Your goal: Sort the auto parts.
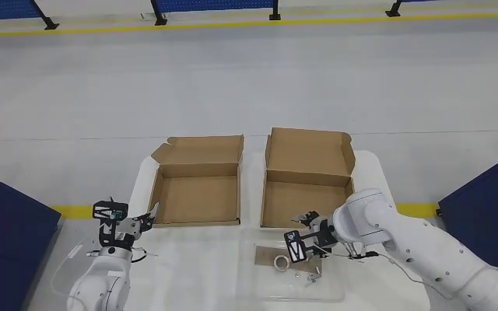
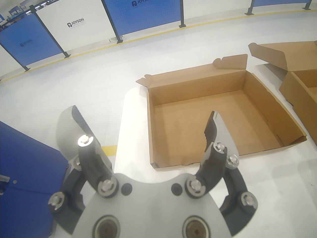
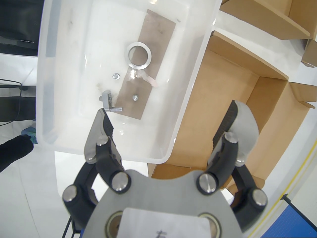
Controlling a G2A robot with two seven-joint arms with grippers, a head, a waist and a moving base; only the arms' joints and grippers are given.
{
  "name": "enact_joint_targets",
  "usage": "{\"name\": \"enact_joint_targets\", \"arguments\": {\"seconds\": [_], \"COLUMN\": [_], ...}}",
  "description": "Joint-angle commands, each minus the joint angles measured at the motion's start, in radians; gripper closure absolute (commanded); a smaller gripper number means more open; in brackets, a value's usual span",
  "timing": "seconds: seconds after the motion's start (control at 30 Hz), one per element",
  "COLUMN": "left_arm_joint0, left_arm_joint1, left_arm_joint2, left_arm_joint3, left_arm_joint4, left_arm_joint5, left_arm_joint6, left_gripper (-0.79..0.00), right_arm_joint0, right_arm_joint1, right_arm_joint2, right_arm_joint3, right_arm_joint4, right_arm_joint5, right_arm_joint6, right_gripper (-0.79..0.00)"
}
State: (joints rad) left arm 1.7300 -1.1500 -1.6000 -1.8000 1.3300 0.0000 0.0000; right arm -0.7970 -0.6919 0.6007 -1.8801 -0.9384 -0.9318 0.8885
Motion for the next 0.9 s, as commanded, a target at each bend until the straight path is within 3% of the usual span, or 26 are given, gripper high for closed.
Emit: {"name": "enact_joint_targets", "arguments": {"seconds": [0.0,0.3,0.5,0.87], "left_arm_joint0": [0.0,0.0,0.0,0.0], "left_arm_joint1": [0.0,0.0,0.0,0.0], "left_arm_joint2": [0.0,0.0,0.0,0.0], "left_arm_joint3": [0.0,0.0,0.0,0.0], "left_arm_joint4": [0.0,0.0,0.0,0.0], "left_arm_joint5": [0.0,0.0,0.0,0.0], "left_arm_joint6": [0.0,0.0,0.0,0.0], "left_gripper": [-0.785,-0.785,-0.785,-0.785], "right_arm_joint0": [-0.001,-0.007,0.021,0.233], "right_arm_joint1": [0.0,-0.003,0.007,0.031], "right_arm_joint2": [0.004,-0.006,-0.038,-0.283], "right_arm_joint3": [0.0,-0.025,-0.069,-0.138], "right_arm_joint4": [0.0,-0.03,0.017,0.278], "right_arm_joint5": [0.0,0.012,0.104,0.341], "right_arm_joint6": [0.0,0.011,0.103,0.341], "right_gripper": [-0.785,-0.785,-0.785,-0.785]}}
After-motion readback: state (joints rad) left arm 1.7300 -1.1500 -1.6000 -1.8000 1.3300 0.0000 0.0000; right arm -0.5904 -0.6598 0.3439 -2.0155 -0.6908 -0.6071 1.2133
